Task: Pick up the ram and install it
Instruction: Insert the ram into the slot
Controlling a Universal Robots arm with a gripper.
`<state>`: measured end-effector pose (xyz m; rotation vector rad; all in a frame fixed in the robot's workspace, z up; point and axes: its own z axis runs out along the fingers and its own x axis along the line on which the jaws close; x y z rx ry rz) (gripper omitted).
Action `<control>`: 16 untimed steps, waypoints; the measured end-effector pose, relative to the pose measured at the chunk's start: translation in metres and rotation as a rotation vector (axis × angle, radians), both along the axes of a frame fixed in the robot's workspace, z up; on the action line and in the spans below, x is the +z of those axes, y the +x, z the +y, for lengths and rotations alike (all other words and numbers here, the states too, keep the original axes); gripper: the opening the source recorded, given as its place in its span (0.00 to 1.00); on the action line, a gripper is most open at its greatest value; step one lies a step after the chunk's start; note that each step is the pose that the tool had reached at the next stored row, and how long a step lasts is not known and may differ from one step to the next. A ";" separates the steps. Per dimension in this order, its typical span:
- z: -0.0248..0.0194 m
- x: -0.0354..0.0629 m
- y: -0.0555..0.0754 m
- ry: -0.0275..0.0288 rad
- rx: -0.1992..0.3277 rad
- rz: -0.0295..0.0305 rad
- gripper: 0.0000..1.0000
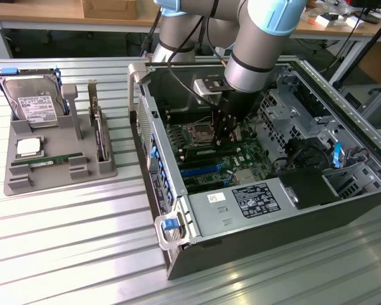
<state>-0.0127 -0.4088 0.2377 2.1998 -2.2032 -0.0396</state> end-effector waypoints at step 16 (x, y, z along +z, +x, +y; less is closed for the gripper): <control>0.0010 0.0004 0.002 0.0013 0.000 -0.0005 0.12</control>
